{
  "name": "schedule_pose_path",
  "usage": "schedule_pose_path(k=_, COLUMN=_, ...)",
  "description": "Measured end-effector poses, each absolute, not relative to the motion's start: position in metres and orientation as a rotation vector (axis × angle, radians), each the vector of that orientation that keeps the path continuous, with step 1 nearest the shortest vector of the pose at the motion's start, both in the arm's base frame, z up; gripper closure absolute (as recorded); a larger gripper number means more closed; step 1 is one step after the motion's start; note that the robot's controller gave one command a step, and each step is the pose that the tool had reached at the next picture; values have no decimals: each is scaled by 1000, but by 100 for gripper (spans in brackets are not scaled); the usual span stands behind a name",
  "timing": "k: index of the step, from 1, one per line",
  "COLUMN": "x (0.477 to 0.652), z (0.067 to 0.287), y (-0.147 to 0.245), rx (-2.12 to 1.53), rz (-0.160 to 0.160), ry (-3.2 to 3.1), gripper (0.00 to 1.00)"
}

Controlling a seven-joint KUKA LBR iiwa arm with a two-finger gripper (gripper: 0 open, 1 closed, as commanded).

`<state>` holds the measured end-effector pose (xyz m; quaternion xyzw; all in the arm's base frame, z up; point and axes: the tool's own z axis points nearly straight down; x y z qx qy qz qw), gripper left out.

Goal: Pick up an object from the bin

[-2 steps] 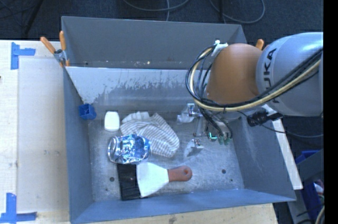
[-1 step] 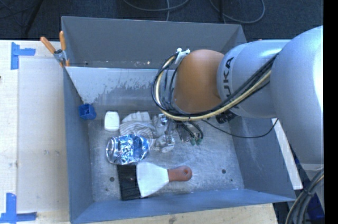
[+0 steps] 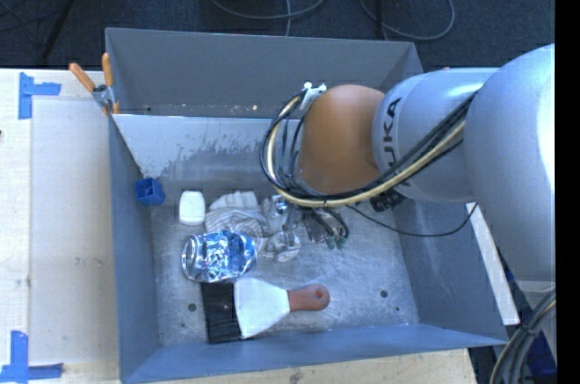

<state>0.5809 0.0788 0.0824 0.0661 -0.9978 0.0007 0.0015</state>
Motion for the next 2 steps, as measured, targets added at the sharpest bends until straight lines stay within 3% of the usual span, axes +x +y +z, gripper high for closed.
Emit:
schedule_pose_path(k=1, x=602, z=82, y=83, rx=194, rz=0, ry=-3126, gripper=100)
schedule_pose_path(k=2, x=572, z=229, y=70, rx=62, rz=-1, ry=-3144, gripper=100)
